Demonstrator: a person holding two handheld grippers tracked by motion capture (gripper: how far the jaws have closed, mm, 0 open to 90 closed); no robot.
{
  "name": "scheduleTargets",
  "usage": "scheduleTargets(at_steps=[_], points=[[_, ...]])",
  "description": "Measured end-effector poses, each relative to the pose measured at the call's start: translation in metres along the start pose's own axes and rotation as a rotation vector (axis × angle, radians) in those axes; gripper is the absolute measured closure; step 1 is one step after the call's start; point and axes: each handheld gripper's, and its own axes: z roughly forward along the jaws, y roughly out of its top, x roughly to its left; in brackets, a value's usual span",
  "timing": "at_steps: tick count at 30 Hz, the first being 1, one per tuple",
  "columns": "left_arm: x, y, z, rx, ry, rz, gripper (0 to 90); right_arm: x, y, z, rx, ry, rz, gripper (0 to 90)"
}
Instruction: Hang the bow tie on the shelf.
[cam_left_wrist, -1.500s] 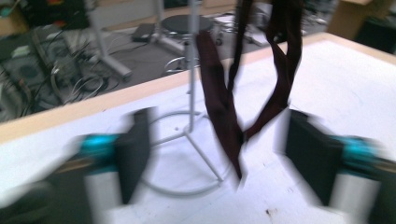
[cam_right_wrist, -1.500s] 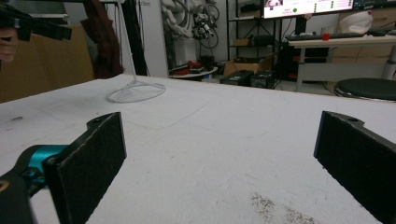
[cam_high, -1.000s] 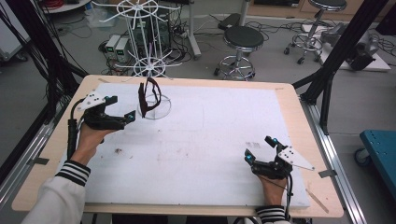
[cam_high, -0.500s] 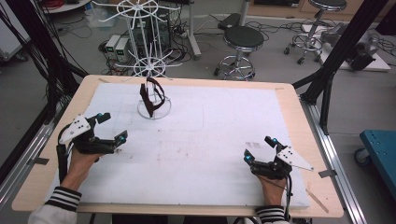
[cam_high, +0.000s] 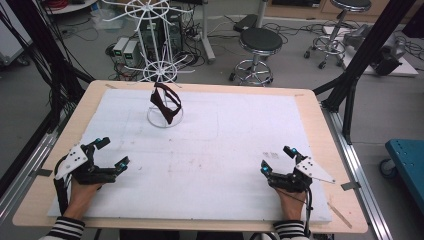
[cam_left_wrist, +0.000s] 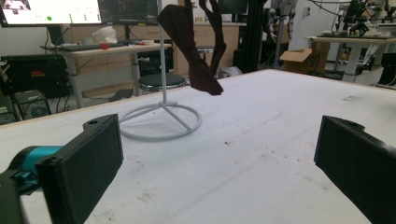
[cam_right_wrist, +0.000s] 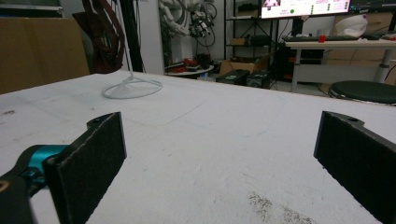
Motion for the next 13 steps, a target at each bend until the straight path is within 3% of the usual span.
scheduleTargets(at_steps=[13], points=[[-0.0048,-0.0084,-0.0043,-0.048,0.015,0.003,1.7,0.0002,0.0000,-0.0002,0.000,-0.006,0.004,1.6]])
